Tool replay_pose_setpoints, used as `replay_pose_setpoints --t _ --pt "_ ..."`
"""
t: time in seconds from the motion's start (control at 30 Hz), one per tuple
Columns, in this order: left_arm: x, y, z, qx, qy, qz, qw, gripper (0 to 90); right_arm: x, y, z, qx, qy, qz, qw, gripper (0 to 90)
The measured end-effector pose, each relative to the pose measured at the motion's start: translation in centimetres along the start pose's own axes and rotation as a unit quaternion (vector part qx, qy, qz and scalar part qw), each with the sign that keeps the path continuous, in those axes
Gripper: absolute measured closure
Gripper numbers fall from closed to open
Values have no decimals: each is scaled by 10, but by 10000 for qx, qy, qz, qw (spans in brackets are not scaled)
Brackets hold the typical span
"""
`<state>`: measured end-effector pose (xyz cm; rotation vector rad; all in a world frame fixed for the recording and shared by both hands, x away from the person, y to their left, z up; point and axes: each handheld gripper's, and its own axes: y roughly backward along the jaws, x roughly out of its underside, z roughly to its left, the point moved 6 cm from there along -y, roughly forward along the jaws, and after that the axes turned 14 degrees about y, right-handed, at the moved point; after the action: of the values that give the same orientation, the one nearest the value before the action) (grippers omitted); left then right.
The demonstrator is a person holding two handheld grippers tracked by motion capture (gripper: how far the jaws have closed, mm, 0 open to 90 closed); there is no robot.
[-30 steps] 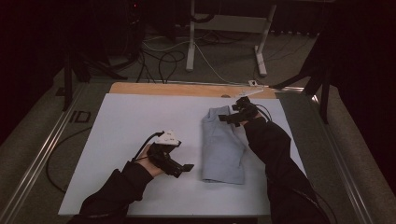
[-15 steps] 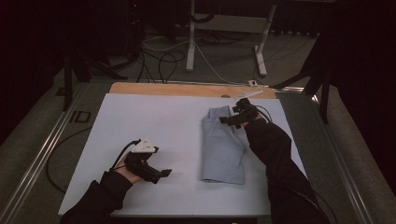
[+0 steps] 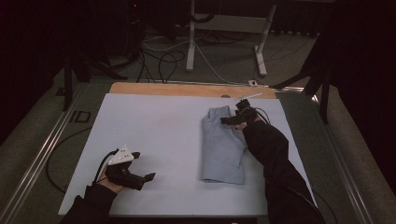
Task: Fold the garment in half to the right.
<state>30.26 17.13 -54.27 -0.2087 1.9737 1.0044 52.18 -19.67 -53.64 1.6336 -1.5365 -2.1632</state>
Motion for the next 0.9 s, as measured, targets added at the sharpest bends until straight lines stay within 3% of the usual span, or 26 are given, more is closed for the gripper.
replay_pose_setpoints --t 0.13,0.27,0.37,0.43,0.53,0.63,0.8,0.9 --pt "3 1 1 -20 18 -28 10000 4 2 -7 -4 -6 -144 62 9999 132" --pt "4 2 3 -70 -3 -60 10000 4 6 -18 -10 53 -281 300 9991 176" --pt "4 1 3 -86 -5 -65 9999 3 10 -21 -11 -5 -265 389 9989 331" --pt "5 1 4 -89 -8 -52 9999 4 12 -22 -11 -56 -366 468 9982 397" --pt "6 0 4 -71 -16 -35 10000 4 16 -25 -10 -143 -371 617 9973 414" --pt "6 0 4 -74 -15 -37 10000 3 16 -24 -9 -152 -437 639 9969 553" --pt "6 0 5 -67 13 -41 10000 4 16 -21 -7 -40 -101 774 9969 826" --pt "7 -1 5 -62 12 -32 10000 4 10 -17 -6 73 94 757 9971 852"
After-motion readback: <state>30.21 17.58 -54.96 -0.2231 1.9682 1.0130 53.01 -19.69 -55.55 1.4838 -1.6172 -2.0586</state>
